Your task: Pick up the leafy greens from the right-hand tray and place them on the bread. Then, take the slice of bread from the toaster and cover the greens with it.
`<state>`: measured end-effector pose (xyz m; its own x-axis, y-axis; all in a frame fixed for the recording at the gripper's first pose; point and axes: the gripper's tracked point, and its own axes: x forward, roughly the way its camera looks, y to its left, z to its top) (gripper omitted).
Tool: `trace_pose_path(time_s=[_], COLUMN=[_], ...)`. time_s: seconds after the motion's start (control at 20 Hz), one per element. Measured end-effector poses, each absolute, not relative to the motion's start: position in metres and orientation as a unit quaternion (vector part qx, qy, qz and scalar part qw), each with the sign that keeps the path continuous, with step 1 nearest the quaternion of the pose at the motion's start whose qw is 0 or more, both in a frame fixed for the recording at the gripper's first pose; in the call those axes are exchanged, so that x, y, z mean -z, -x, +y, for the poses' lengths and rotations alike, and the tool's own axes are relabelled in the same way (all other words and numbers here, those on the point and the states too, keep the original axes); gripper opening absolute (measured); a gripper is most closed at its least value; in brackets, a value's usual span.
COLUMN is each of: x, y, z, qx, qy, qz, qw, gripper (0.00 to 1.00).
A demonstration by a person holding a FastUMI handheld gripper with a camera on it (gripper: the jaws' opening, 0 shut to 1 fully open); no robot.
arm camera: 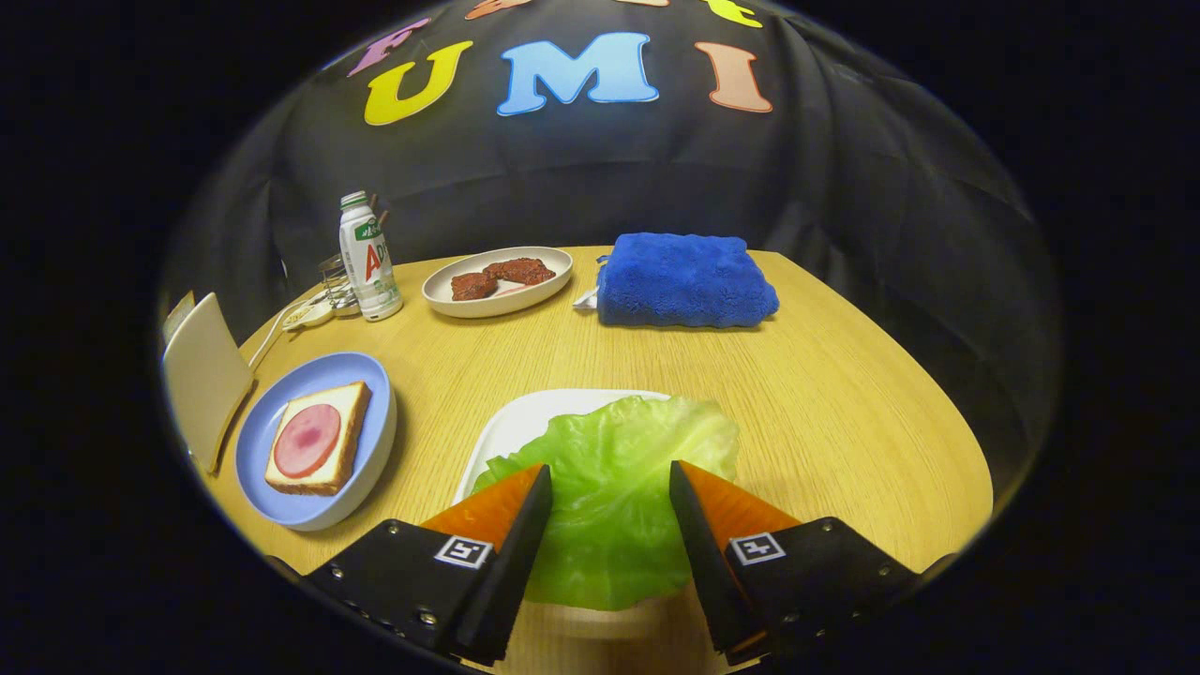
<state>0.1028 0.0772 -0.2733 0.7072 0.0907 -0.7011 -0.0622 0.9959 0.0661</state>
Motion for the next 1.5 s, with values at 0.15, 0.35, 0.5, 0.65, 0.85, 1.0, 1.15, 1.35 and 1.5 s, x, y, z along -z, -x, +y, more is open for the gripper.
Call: trace_pose_path(time_s=[0.15, 0.35, 0.5, 0.65, 0.85, 1.0, 1.15, 1.35, 1.5], x=[0.275, 0.269, 0.269, 0.261, 0.244, 0.244, 0.233, 0.191, 0.162], y=[-0.107, -0.115, -0.106, -0.107, -0.104, -0.100, -0.096, -0.096, -0.097], z=[0.072, 0.076, 0.081, 0.079, 0.078, 0.090, 0.105, 0.135, 0.165], qx=[-0.031, -0.020, -0.029, -0.022, -0.016, -0.029, -0.047, -0.083, -0.117], qy=[-0.027, -0.042, -0.039, -0.031, -0.026, -0.059, -0.072, -0.074, -0.075], qz=[0.379, 0.364, 0.362, 0.336, 0.284, 0.283, 0.279, 0.245, 0.221], qw=[0.925, 0.930, 0.931, 0.941, 0.958, 0.957, 0.956, 0.963, 0.965], gripper=[0.46, 0.29, 0.01, 0.01, 0.01, 0.01, 0.01, 0.00, 0.00])
